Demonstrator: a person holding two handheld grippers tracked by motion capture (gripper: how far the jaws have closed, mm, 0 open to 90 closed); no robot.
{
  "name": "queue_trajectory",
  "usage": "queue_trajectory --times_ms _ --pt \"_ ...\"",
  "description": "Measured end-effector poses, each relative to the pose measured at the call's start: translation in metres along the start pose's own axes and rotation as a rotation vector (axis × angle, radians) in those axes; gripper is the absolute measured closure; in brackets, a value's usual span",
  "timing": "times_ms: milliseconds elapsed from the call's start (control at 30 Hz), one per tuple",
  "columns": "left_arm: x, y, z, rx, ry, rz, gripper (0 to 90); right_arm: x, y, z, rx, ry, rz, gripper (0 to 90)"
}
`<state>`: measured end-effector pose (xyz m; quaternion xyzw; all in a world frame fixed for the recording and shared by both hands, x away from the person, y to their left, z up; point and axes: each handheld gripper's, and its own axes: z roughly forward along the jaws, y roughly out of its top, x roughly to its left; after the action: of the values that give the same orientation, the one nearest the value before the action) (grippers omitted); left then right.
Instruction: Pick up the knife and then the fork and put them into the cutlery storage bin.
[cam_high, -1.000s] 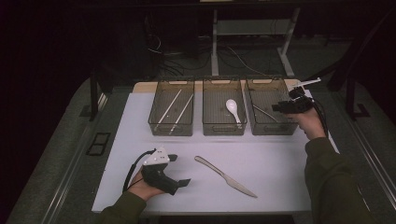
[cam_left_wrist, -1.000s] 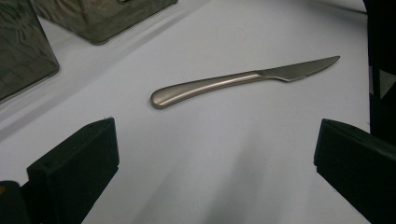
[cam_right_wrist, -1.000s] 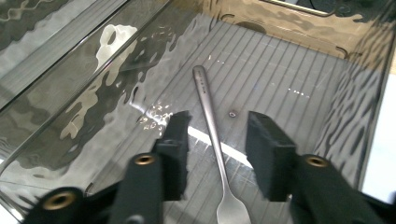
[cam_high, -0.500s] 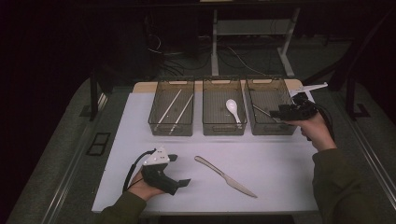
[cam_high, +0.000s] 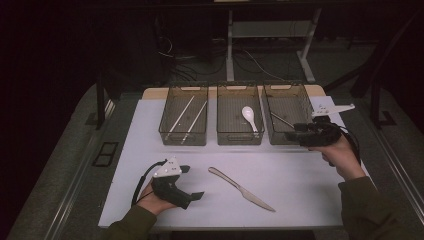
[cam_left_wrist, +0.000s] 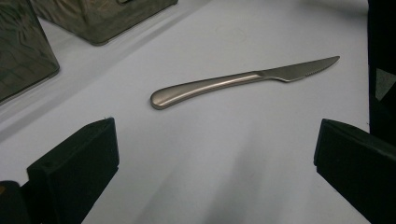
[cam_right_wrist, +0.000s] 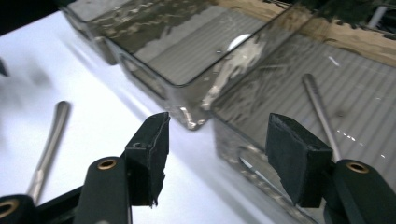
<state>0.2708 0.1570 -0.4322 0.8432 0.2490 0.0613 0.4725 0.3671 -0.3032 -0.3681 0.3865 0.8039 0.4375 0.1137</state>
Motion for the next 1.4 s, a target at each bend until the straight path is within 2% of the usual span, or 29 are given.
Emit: queue_trajectory --times_ms 67,333,800,900,1100,1200,1400 --pt "0.0 0.0 0.0 0.0 0.002 -0.001 0.0 0.007 -0.003 -0.001 0.004 0.01 -0.014 40.4" --pt "0.0 0.001 0.0 -0.003 0.004 -0.002 0.0 0.034 -0.018 0.0 0.03 0.053 -0.069 54.9" --pt "0.0 0.0 -0.001 -0.003 0.005 -0.002 0.0 0.094 -0.047 0.017 0.11 0.205 -0.148 88.5" --pt "-0.001 0.0 0.0 -0.001 0.004 -0.002 0.0 0.106 -0.053 0.022 0.136 0.243 -0.171 89.4" --pt "0.0 0.0 0.0 -0.001 0.004 -0.002 0.0 0.126 -0.065 0.03 0.184 0.276 -0.201 89.5" --pt "-0.001 0.0 0.0 0.002 0.004 0.001 0.0 0.141 -0.069 0.037 0.216 0.301 -0.237 89.5" --pt "-0.001 0.0 0.0 -0.001 0.006 0.001 0.0 0.161 -0.075 0.05 0.277 0.313 -0.285 89.6"
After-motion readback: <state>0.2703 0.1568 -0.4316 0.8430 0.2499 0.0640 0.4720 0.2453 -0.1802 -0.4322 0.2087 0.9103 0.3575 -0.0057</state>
